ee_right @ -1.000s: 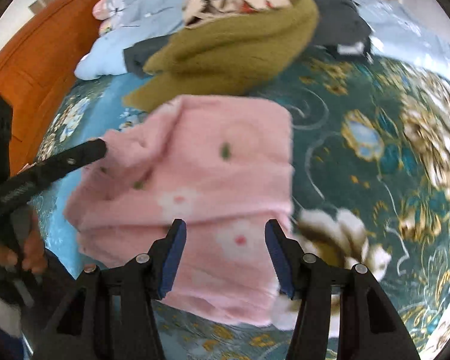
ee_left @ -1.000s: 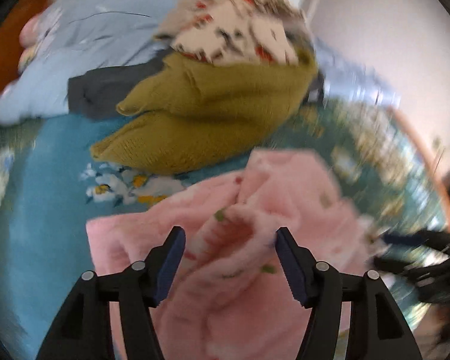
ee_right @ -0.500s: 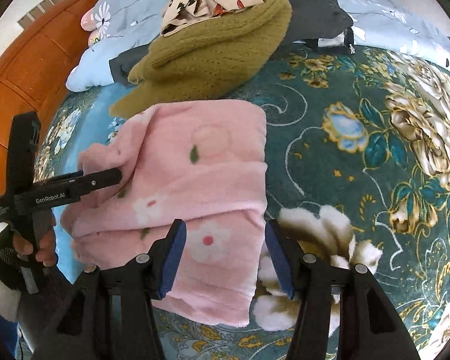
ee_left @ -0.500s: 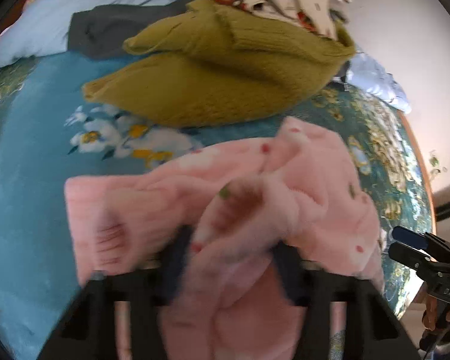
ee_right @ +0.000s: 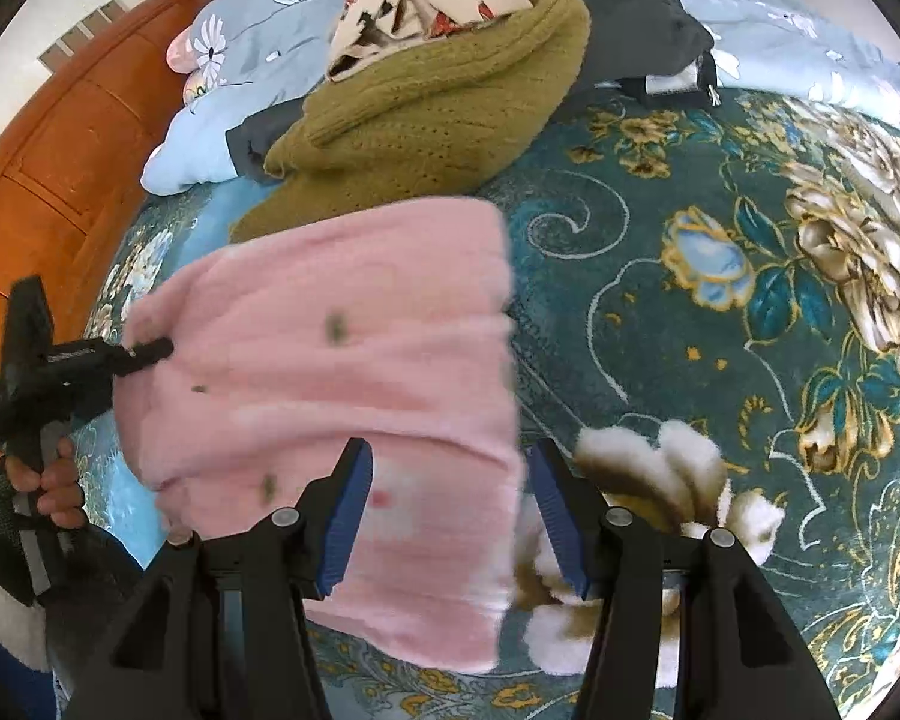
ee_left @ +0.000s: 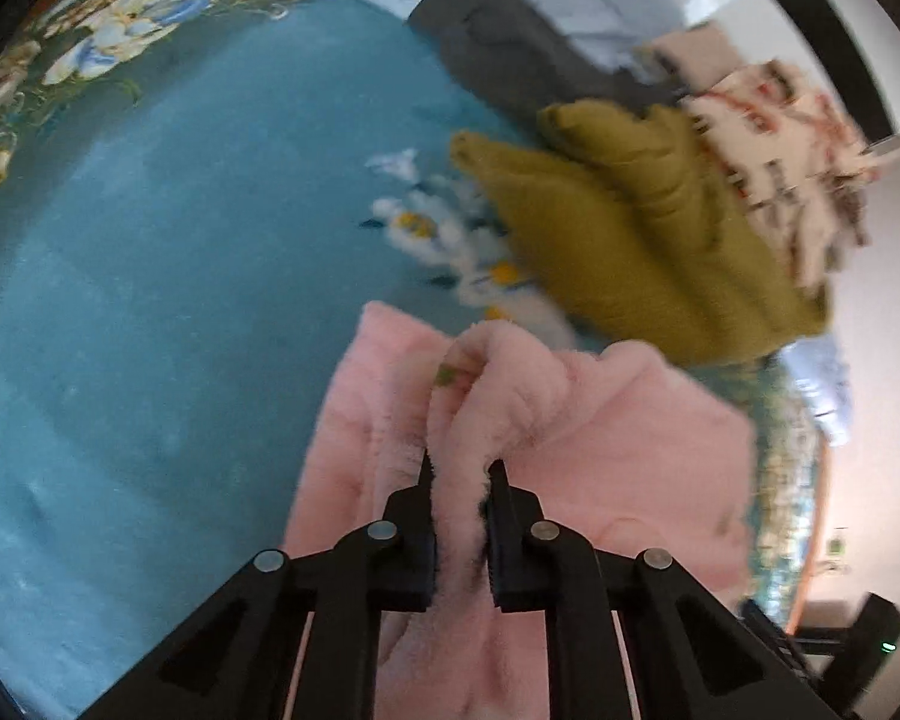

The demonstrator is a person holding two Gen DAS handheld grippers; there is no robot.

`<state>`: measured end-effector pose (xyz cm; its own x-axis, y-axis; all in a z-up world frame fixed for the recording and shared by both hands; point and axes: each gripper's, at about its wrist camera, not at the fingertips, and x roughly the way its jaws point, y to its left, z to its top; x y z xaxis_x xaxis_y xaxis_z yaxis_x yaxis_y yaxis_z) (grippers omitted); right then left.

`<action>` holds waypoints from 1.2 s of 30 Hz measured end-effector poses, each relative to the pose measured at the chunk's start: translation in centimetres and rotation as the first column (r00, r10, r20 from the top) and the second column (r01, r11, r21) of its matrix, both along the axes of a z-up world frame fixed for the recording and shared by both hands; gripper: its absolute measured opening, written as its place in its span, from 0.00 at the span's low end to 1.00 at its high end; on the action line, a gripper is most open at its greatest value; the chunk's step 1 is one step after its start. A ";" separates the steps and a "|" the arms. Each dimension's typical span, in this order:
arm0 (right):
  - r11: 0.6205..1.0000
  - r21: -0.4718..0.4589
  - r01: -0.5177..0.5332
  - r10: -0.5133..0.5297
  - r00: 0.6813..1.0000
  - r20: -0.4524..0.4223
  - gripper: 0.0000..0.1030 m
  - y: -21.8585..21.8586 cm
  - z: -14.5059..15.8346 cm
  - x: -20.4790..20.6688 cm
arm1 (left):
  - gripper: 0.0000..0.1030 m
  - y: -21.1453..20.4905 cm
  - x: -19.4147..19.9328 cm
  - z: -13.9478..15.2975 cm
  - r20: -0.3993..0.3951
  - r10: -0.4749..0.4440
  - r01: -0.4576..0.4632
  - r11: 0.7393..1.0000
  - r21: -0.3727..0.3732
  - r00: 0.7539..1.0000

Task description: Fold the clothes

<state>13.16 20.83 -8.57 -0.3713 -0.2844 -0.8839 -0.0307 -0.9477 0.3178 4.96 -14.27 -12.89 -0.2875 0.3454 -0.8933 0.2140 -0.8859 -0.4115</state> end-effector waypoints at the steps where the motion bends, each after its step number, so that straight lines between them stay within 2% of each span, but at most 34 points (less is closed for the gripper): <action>1: 1.000 -0.004 0.001 -0.001 1.000 0.005 0.54 0.0 -0.2 -0.1 | 0.16 0.3 -0.1 -0.2 0.008 -0.004 0.005 1.000 -0.029 1.000; 4: 1.000 -0.014 -0.012 0.012 1.000 -0.006 0.54 -0.4 -0.1 -0.2 | 0.17 0.9 0.2 0.4 -0.021 -0.041 0.039 0.996 -0.079 0.999; 7: 0.999 -0.029 -0.034 0.033 0.999 -0.042 0.54 -1.0 0.6 -0.4 | 0.19 0.3 0.2 -0.2 -0.018 -0.021 0.019 0.993 -0.116 1.000; 9: 0.997 -0.061 -0.047 0.043 0.997 -0.065 0.54 -1.4 1.1 -0.7 | 0.22 0.0 0.0 -0.9 0.025 0.009 -0.004 0.985 -0.173 1.000; 14: 0.990 -0.096 -0.106 0.105 0.994 -0.014 0.54 -3.4 -0.7 -1.4 | 0.28 -0.4 0.7 -0.4 0.018 0.005 -0.002 0.987 -0.158 1.000; 16: 0.991 -0.064 -0.114 0.117 0.991 0.056 0.54 -3.8 -2.8 -1.4 | 0.39 -1.2 1.0 -0.1 0.027 0.025 -0.023 0.995 -0.094 0.999; 17: 0.992 -0.070 -0.108 0.114 0.990 0.078 0.54 -3.6 -3.5 -1.2 | 0.39 -1.7 1.3 0.5 0.023 0.036 -0.035 0.999 -0.018 0.999; 18: 0.992 -0.079 -0.103 0.110 0.990 0.091 0.54 -3.4 -4.0 -1.1 | 0.46 -2.3 1.6 1.1 0.019 0.046 -0.047 0.997 0.060 0.999; 19: 0.990 -0.096 -0.100 0.108 0.991 0.081 0.54 -3.0 -3.7 -0.8 | 0.63 -2.8 1.8 2.1 -0.006 0.043 -0.042 0.993 0.110 0.999; 20: 0.988 -0.117 -0.101 0.108 0.993 0.056 0.54 -2.5 -3.2 -0.5 | 0.72 -3.4 2.0 3.0 -0.032 0.040 -0.035 0.987 0.158 0.999; 21: 0.985 -0.137 -0.101 0.105 0.994 0.027 0.54 -1.9 -2.6 -0.3 | 0.80 -3.9 1.9 4.0 -0.047 0.022 -0.015 0.988 0.155 0.999; 23: 0.982 -0.170 -0.088 0.087 0.996 -0.013 0.55 -0.5 -1.9 -0.2 | 0.82 -4.2 1.1 5.2 -0.035 -0.061 0.064 0.994 0.093 0.998; 25: 0.979 -0.196 -0.048 0.047 0.999 -0.012 0.64 0.8 -2.2 -0.7 | 0.88 -4.0 0.1 5.2 0.019 -0.156 0.155 0.987 0.034 0.988; 26: 0.976 -0.217 -0.019 0.021 1.000 0.004 0.71 1.3 -2.8 -1.1 | 0.90 -3.7 -0.4 4.5 0.053 -0.200 0.199 0.980 0.024 0.978; 28: 0.954 -0.296 0.038 -0.026 0.999 0.045 0.72 2.1 -4.1 -1.9 | 0.90 -3.1 -1.3 1.7 0.151 -0.261 0.259 0.965 0.031 0.953; 29: 0.931 -0.359 0.063 -0.042 0.997 0.066 0.74 2.4 -4.9 -2.3 | 0.90 -2.7 -1.7 0.0 0.207 -0.282 0.280 0.959 0.036 0.937; 30: 0.907 -0.411 0.089 -0.058 0.995 0.087 0.78 2.6 -5.7 -2.6 | 0.90 -2.5 -1.9 -1.1 0.238 -0.291 0.290 0.956 0.038 0.927; 32: 0.887 -0.447 0.112 -0.072 0.992 0.106 0.79 2.5 -6.5 -3.2 | 0.90 -2.3 -2.3 -3.7 0.294 -0.290 0.294 0.955 0.033 0.911; 34: 0.878 -0.463 0.120 -0.076 0.991 0.114 0.79 2.3 -7.1 -3.7 | 0.90 -2.8 -2.7 -5.4 0.303 -0.274 0.248 0.961 0.123 0.913; 36: 0.885 -0.452 0.116 -0.068 0.990 0.120 0.79 1.9 -7.5 -4.2 | 0.90 -3.5 -3.1 -6.6 0.297 -0.253 0.187 0.954 0.233 0.921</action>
